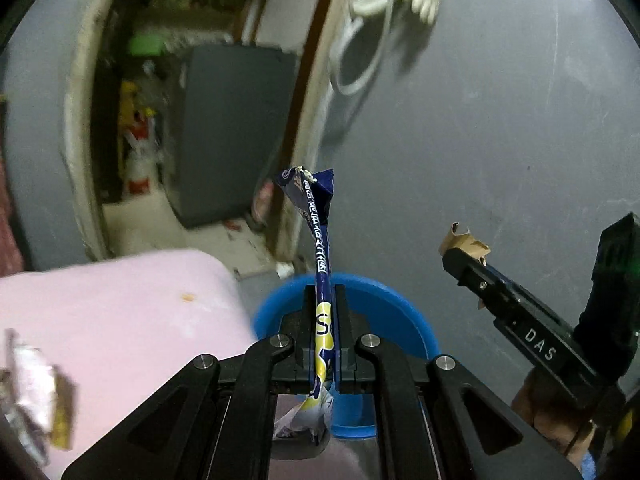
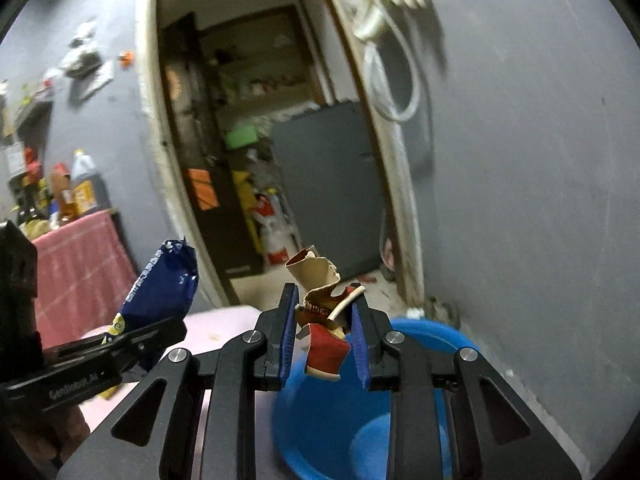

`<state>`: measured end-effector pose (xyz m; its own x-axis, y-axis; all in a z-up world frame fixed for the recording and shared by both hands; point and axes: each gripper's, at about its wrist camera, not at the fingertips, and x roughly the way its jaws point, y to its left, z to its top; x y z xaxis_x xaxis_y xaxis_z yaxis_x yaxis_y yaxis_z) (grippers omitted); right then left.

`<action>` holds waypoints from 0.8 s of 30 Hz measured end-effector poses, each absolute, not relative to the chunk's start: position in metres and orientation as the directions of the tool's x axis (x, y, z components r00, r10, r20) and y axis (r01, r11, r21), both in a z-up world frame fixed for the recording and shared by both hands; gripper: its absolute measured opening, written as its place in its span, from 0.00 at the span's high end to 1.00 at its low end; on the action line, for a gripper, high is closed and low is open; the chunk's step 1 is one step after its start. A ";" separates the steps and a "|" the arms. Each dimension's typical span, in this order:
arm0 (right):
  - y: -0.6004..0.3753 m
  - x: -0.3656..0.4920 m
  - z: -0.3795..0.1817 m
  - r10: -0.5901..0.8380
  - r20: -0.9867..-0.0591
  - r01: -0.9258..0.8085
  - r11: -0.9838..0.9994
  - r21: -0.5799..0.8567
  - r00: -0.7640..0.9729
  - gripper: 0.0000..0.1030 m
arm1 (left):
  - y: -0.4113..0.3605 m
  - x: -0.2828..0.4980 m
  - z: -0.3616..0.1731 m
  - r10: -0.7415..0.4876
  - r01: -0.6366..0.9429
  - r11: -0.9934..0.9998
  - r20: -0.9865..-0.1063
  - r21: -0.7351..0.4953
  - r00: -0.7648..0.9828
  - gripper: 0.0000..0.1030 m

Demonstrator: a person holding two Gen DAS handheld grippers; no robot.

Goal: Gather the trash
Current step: 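Carry both wrappers to the blue bucket and open both tools to drop them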

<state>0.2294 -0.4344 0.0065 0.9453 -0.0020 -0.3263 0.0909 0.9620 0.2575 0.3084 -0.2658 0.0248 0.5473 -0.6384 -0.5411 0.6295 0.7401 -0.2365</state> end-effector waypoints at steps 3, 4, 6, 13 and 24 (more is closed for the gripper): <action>-0.454 0.238 -0.016 0.002 -0.388 0.117 0.952 0.283 0.922 0.77 | -0.287 0.328 0.006 -0.627 0.618 0.741 -0.601 -0.262 0.496 0.96; -0.460 0.239 -0.023 0.010 -0.405 0.120 0.948 0.294 0.914 0.77 | -0.291 0.332 -0.001 -0.622 0.613 0.744 -0.613 -0.268 0.487 0.96; -0.468 0.244 -0.037 0.024 -0.440 0.128 0.941 0.313 0.898 0.77 | -0.301 0.341 -0.013 -0.600 0.607 0.752 -0.650 -0.258 0.467 0.96; -0.475 0.258 -0.057 0.053 -0.513 0.144 0.931 0.336 0.857 0.74 | -0.309 0.351 -0.056 -0.543 0.602 0.765 -0.731 -0.229 0.414 0.92; -0.476 0.257 -0.045 0.042 -0.478 0.140 0.930 0.339 0.878 0.51 | -0.275 0.329 -0.024 -0.589 0.550 0.784 -0.627 -0.288 0.511 0.52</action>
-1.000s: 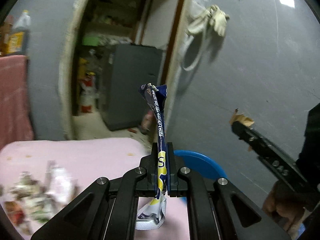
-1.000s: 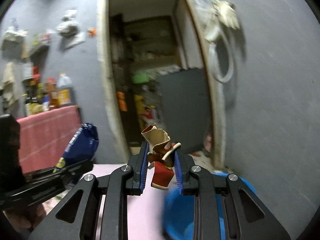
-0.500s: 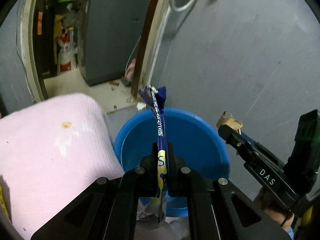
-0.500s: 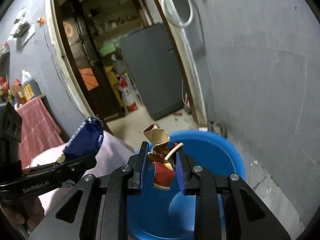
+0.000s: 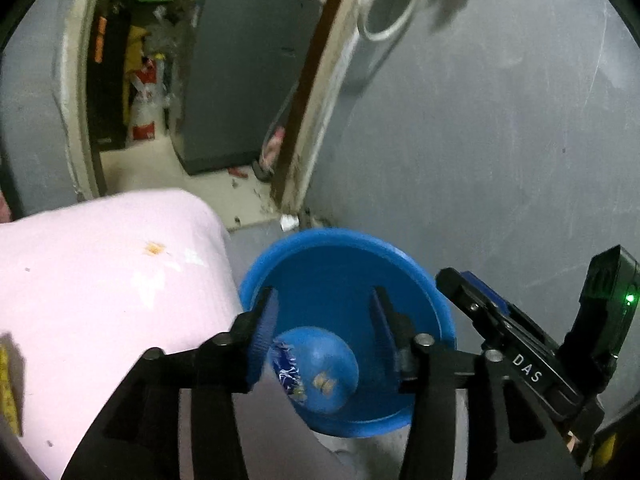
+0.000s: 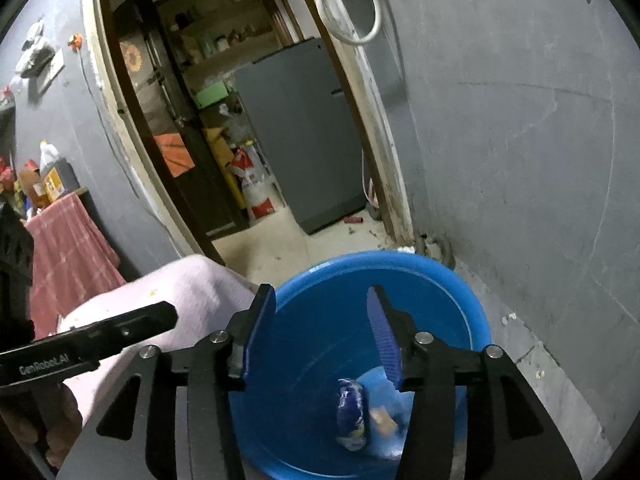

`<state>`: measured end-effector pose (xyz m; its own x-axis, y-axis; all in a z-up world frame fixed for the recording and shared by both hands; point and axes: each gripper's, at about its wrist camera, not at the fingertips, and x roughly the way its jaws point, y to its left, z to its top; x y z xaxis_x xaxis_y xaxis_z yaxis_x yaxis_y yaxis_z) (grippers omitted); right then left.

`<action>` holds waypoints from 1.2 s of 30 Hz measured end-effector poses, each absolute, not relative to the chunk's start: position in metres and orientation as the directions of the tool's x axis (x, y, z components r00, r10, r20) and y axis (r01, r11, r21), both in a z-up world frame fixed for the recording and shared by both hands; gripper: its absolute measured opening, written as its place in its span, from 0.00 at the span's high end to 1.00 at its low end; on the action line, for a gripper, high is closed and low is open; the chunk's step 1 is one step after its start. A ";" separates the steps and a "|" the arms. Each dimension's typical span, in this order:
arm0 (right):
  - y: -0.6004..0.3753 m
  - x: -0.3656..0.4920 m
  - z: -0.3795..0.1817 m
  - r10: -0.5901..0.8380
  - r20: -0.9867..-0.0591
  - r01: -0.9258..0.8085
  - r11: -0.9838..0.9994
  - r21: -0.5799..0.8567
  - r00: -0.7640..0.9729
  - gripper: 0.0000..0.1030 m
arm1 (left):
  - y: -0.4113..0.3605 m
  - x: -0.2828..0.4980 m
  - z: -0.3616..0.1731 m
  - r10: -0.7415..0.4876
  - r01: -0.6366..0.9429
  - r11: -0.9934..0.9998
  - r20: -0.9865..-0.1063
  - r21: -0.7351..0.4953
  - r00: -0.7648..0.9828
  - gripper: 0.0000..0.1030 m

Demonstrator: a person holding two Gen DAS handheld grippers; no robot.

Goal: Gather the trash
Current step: 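Carry both wrappers to the blue bucket and open both tools to drop them, then bring both tools back over the trash on the table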

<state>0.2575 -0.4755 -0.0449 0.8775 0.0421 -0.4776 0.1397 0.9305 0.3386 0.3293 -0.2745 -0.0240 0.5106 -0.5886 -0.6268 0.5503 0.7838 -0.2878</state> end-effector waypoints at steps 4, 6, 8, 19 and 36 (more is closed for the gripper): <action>-0.467 0.247 -0.025 0.021 -0.414 0.115 0.946 0.302 0.910 0.40 | -0.251 0.318 0.001 -0.589 0.525 0.800 -0.547 -0.290 0.596 0.41; -0.459 0.240 -0.012 0.013 -0.371 0.099 0.954 0.282 0.929 0.29 | -0.235 0.313 0.016 -0.578 0.505 0.813 -0.505 -0.290 0.642 0.30; -0.450 0.232 0.000 0.015 -0.324 0.076 0.961 0.267 0.946 0.25 | -0.221 0.306 0.028 -0.567 0.489 0.823 -0.460 -0.288 0.684 0.20; -0.387 0.205 0.058 0.106 -0.131 -0.078 0.976 0.201 0.986 0.00 | -0.133 0.260 0.079 -0.415 0.361 0.904 -0.270 -0.228 0.869 0.03; -0.274 0.200 0.085 0.311 -0.029 -0.303 0.941 0.152 0.950 0.00 | 0.004 0.207 0.081 -0.181 0.137 0.970 -0.221 -0.199 0.958 0.02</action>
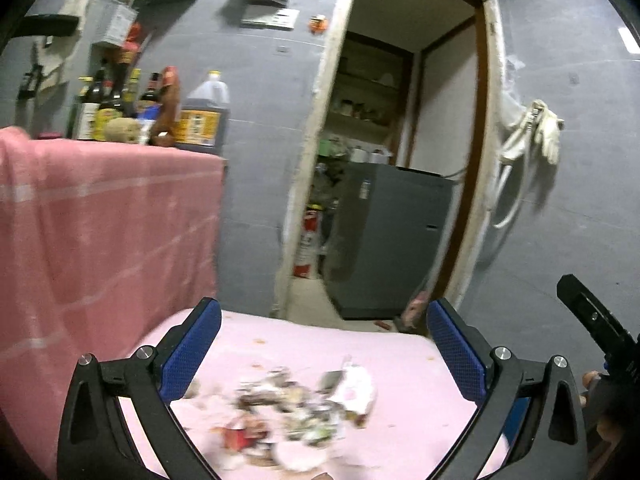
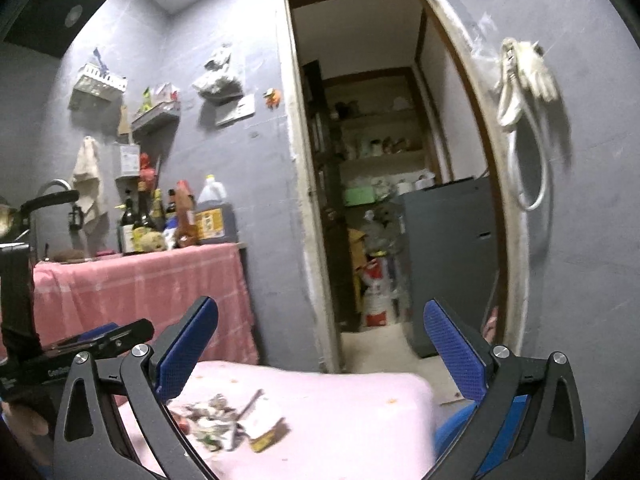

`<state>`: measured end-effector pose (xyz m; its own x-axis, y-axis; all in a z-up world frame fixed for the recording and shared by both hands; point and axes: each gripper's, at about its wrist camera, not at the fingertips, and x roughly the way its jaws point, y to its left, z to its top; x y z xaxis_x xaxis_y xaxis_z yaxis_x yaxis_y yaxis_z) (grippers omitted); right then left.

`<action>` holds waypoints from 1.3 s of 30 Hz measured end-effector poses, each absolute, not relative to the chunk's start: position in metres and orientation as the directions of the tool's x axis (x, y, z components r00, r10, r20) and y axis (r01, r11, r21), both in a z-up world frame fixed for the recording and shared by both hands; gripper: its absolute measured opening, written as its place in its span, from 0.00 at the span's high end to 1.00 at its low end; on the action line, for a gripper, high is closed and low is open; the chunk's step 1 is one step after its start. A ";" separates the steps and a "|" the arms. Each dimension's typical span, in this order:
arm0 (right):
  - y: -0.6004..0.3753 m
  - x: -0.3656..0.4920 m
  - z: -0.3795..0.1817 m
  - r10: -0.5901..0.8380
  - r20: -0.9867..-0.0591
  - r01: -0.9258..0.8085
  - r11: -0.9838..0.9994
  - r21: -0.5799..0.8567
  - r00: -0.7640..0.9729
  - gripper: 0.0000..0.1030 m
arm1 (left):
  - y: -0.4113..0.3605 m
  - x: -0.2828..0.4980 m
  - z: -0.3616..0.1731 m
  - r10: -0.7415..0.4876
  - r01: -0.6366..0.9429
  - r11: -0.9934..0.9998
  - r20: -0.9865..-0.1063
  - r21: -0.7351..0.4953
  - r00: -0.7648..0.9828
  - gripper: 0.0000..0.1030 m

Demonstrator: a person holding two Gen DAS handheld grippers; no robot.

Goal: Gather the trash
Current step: 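Bring both tools back over the trash on the table, then grasp the red foil wrapper with the left tool while the right tool grasps crumpled paper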

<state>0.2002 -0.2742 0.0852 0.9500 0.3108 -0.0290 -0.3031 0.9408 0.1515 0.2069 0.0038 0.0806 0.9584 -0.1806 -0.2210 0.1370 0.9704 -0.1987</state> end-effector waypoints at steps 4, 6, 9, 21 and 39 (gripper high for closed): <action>-0.255 0.208 0.073 0.347 -0.070 -0.334 0.931 0.150 0.935 0.00 | 0.031 0.203 0.070 -0.127 0.084 0.978 -0.227 -0.190 0.965 0.02; -0.247 0.213 0.066 0.360 -0.091 -0.345 0.927 0.144 0.929 0.00 | 0.040 0.203 0.064 -0.108 0.067 0.982 -0.234 -0.179 0.966 0.02; -0.234 0.218 0.056 0.379 -0.129 -0.363 0.922 0.134 0.916 0.00 | 0.050 0.203 0.051 -0.082 0.042 0.987 -0.258 -0.158 0.963 0.02; -0.203 0.249 0.008 0.473 -0.365 -0.447 0.880 0.157 0.802 0.00 | 0.067 0.218 -0.013 -0.108 0.037 0.987 -0.466 -0.158 0.878 0.02; -0.161 0.256 -0.022 0.560 -0.529 -0.616 0.783 0.087 0.638 0.56 | 0.056 0.241 -0.030 -0.346 0.250 0.938 -0.590 -0.240 0.729 0.54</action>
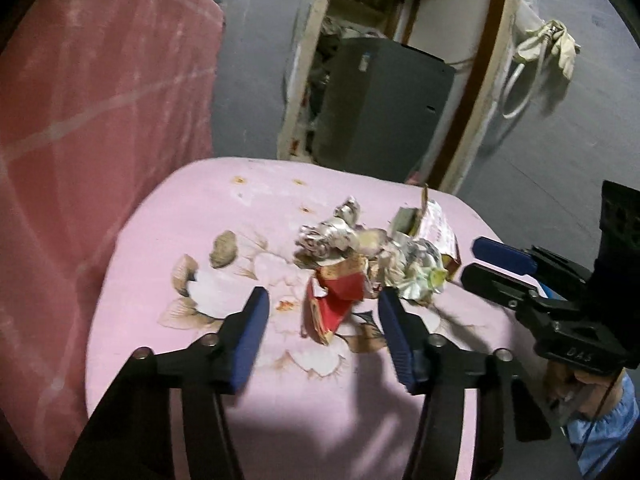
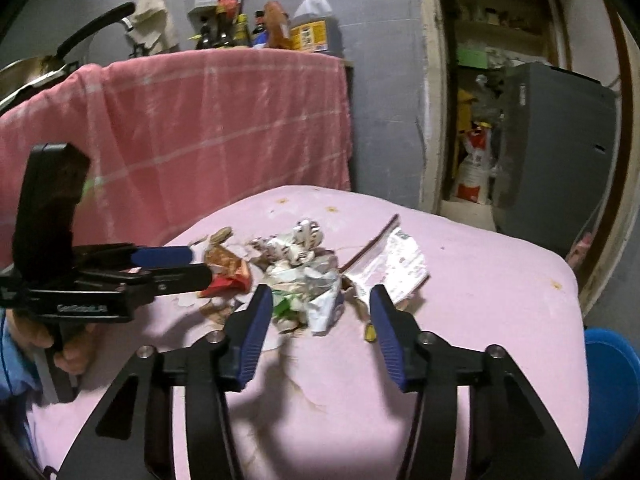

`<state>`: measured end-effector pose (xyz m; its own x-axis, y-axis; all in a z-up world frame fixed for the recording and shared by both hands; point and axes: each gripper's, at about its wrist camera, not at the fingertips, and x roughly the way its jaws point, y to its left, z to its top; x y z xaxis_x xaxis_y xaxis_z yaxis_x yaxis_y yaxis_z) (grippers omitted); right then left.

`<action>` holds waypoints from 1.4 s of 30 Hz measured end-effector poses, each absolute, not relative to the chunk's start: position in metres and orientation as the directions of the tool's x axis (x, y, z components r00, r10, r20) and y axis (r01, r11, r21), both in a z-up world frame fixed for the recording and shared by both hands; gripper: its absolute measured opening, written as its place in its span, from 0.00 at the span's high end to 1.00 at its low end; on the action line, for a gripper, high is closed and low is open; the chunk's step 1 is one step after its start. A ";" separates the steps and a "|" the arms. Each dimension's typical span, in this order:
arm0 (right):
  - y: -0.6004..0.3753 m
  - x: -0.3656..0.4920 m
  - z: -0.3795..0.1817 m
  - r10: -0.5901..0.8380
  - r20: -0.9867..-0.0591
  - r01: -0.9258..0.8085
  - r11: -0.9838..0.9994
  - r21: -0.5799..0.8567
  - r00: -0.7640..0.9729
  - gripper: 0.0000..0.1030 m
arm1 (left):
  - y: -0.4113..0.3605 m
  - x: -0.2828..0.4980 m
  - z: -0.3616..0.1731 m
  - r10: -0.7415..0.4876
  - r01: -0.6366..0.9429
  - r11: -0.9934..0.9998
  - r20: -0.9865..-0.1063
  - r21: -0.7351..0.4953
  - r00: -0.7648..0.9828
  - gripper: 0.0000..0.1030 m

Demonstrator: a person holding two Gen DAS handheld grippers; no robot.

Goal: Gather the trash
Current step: 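Grasp the red foil wrapper with the left tool while the right tool grasps crumpled paper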

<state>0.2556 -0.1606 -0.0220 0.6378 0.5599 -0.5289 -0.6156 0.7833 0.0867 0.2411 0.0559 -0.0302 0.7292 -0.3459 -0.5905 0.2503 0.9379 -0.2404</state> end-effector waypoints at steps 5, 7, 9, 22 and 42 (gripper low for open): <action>-0.152 0.260 -0.026 0.560 -0.557 -0.631 0.771 0.080 0.613 0.57 | 0.049 0.246 -0.034 -0.368 0.272 0.930 -0.620 -0.247 0.693 0.65; -0.150 0.259 -0.025 0.564 -0.553 -0.638 0.766 0.075 0.613 0.58 | 0.049 0.248 -0.035 -0.368 0.267 0.930 -0.631 -0.254 0.682 0.70; -0.149 0.256 -0.024 0.569 -0.549 -0.647 0.760 0.065 0.613 0.66 | 0.051 0.248 -0.036 -0.376 0.264 0.927 -0.637 -0.268 0.673 0.74; -0.125 0.258 -0.031 0.558 -0.596 -0.684 0.729 0.020 0.577 0.84 | 0.057 0.250 -0.036 -0.395 0.239 0.917 -0.641 -0.320 0.658 0.87; -0.133 0.255 -0.030 0.573 -0.577 -0.684 0.729 0.033 0.582 0.93 | 0.062 0.241 -0.028 -0.368 0.209 0.925 -0.614 -0.318 0.698 1.00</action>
